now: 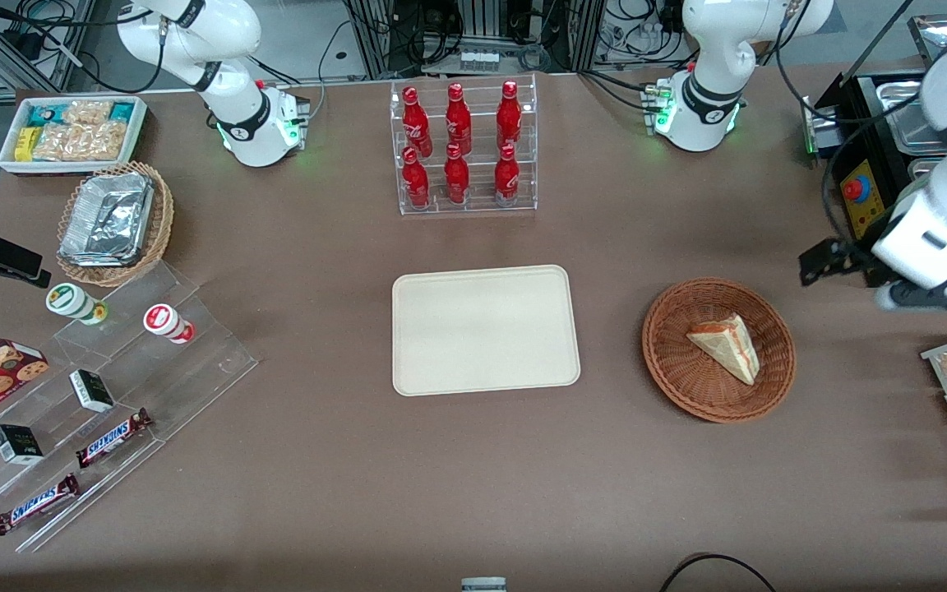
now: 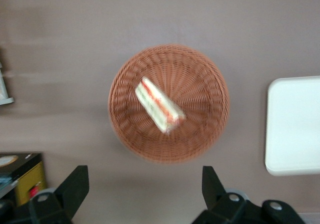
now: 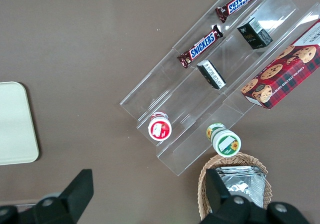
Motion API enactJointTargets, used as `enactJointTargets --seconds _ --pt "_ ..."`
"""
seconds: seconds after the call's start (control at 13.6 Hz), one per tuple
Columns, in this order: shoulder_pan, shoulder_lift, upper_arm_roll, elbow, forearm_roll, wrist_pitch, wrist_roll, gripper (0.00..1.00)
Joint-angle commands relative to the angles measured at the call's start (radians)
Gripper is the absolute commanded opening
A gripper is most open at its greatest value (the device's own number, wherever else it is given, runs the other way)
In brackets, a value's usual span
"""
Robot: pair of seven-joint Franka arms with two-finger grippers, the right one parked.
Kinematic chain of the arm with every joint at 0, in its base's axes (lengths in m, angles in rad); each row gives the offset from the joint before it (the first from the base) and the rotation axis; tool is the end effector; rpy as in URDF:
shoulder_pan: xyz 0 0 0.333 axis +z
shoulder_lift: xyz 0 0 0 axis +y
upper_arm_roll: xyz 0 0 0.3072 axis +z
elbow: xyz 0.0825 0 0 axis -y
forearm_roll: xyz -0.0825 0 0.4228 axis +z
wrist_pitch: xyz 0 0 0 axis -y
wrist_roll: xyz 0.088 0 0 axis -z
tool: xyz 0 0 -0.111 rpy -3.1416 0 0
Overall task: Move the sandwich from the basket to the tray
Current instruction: 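Move the left gripper over the sandwich in the wicker basket, then lower the left gripper and close it on the wrapped sandwich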
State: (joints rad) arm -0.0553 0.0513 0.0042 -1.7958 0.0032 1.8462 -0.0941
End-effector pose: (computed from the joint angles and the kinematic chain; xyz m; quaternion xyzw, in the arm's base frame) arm 0.6145 -0.0312 0.4885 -0.9998 -0.0211 0.0003 0.0017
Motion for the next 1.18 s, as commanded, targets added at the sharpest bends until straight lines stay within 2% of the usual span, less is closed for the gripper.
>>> enactJointTargets --seconds 0.0,0.29,0.51,1.1 --pt "-0.001 -0.039 0.0 -0.215 0.014 0.233 -0.177 1.0" --pt "-0.004 -0.013 -0.003 -0.43 0.015 0.594 -0.491 1.0" --pt "-0.008 0.048 -0.01 -0.448 0.015 0.622 -0.628 1.0" --pt "-0.008 0.166 -0.024 -0.464 0.015 0.743 -0.7 1.0"
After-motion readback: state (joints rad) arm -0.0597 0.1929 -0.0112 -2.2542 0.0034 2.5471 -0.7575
